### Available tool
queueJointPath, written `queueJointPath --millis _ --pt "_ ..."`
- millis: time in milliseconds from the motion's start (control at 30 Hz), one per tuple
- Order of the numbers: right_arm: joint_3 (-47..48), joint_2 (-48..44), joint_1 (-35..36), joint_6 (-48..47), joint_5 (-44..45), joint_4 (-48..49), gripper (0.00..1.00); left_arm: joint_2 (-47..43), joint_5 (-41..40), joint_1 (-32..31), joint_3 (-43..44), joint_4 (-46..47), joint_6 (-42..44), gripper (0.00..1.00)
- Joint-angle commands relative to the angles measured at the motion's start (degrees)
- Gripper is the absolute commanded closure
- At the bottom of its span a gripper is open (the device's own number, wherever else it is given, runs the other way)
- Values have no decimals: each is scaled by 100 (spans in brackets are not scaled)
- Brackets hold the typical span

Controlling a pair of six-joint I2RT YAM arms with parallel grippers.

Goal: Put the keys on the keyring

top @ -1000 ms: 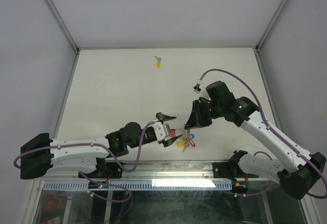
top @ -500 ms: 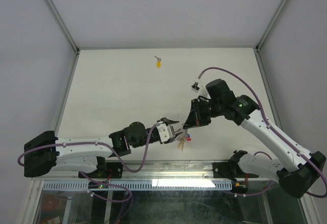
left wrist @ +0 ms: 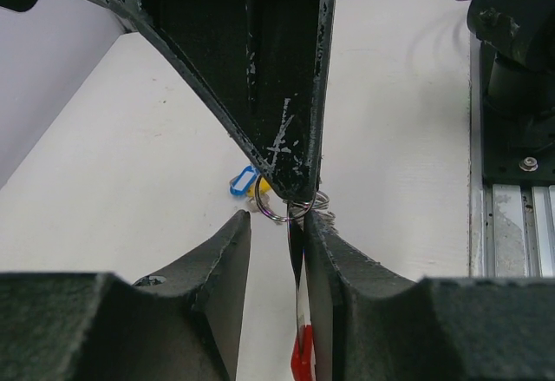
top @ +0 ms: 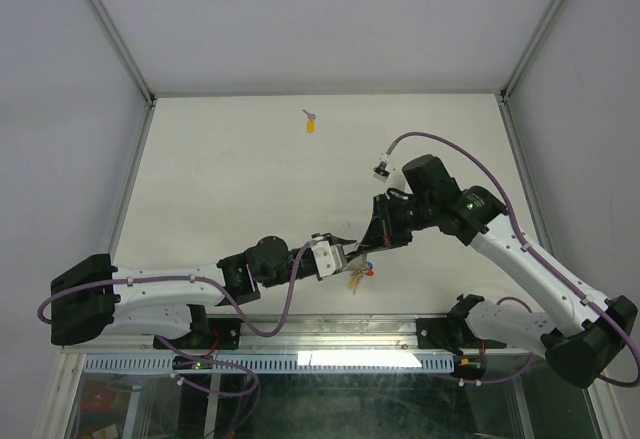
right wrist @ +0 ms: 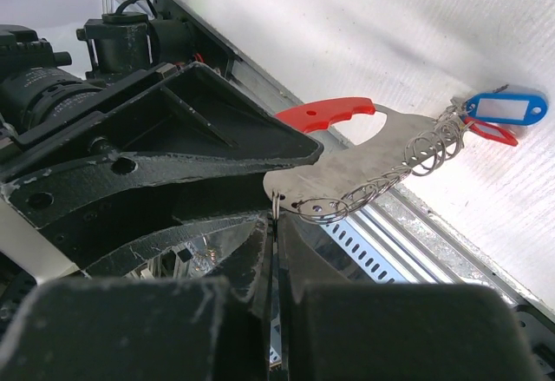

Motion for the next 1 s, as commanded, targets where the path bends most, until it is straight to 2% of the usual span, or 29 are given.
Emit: queueJointPath --millis 0,333,500,700,967 --pt "121 -45 -14 -32 -260 169 100 11 188 -65 263 264 21 71" --pt "49 -54 -11 -29 -251 197 100 31 370 -59 313 220 -7 70" --pt "16 -54 -15 -29 -249 197 100 51 425 -59 367 143 -7 79" --pt "43 -72 -11 -53 -194 171 100 46 379 -63 400 7 31 100" --pt "107 -29 -13 -82 -139 169 100 -174 213 -61 218 158 18 100"
